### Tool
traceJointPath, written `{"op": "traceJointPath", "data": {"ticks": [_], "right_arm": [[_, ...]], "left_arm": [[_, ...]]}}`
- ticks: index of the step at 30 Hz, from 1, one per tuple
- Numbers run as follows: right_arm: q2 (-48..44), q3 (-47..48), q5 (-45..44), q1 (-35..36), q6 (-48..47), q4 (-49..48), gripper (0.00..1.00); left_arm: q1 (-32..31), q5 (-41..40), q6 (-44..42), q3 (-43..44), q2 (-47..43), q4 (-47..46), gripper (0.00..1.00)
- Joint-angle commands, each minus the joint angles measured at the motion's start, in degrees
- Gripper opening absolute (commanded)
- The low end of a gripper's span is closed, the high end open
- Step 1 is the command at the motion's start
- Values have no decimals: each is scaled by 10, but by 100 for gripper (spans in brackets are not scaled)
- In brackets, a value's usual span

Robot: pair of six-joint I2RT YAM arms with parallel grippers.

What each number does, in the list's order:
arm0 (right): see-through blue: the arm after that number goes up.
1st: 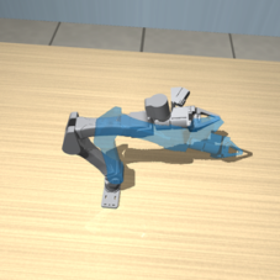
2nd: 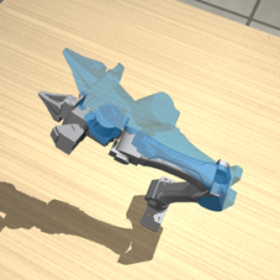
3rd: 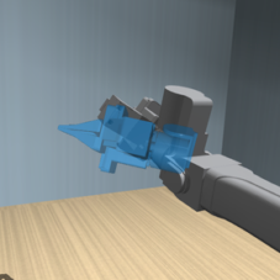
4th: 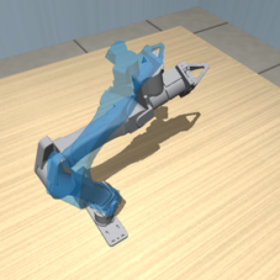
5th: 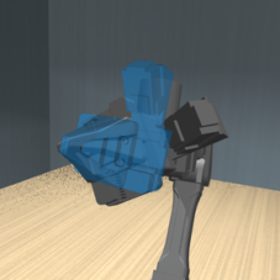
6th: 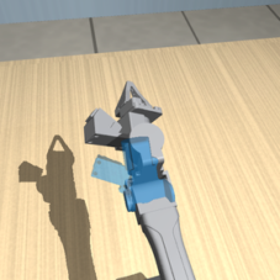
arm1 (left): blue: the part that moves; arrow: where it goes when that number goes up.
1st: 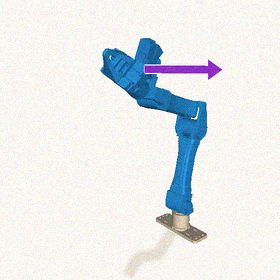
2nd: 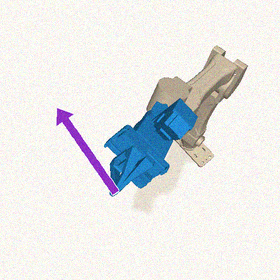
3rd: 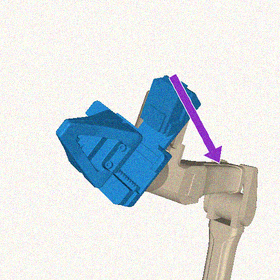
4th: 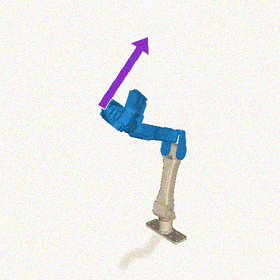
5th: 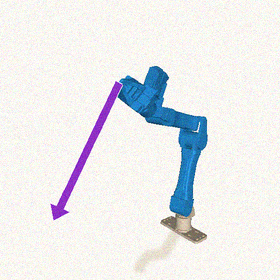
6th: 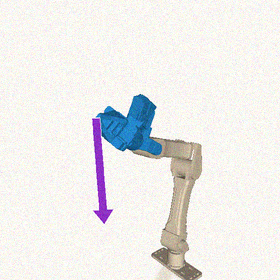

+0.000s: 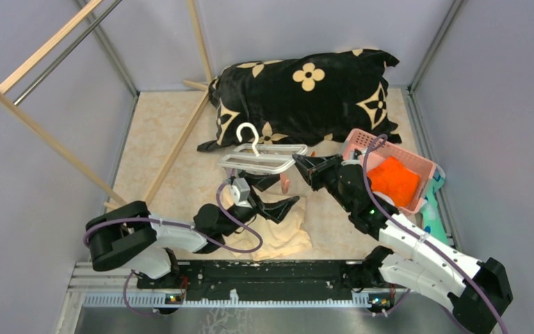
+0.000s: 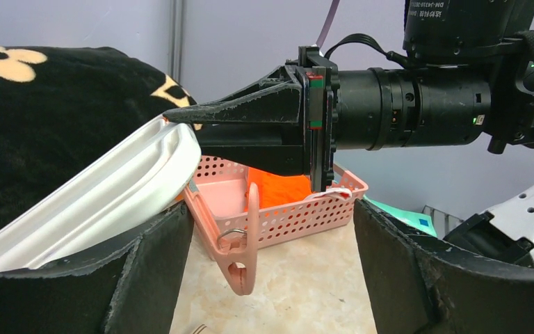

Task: Clip the underwear to the hanger
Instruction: Open the clamp at the hanger.

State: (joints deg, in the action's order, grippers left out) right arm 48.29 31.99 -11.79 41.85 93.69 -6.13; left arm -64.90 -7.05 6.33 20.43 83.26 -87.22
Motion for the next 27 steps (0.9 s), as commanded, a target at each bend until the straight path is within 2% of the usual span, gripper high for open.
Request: {"op": "traceJointPath", "data": {"ticks": [1, 7, 14, 24, 27], "right_arm": [[-15, -7, 34, 6, -21, 2, 0], [-16, -4, 37, 6, -22, 1, 0], [-18, -7, 38, 6, -20, 4, 0], [-18, -10, 41, 6, -18, 2, 0], [-18, -11, 41, 6, -17, 0, 0]], "left_arm": [[6, -25, 14, 2, -24, -153, 89], [6, -56, 12, 1, -24, -153, 88], [6, -92, -3, 15, -6, -153, 90], [6, -94, -12, 29, 1, -153, 73], [6, -77, -19, 32, 4, -153, 72]]}}
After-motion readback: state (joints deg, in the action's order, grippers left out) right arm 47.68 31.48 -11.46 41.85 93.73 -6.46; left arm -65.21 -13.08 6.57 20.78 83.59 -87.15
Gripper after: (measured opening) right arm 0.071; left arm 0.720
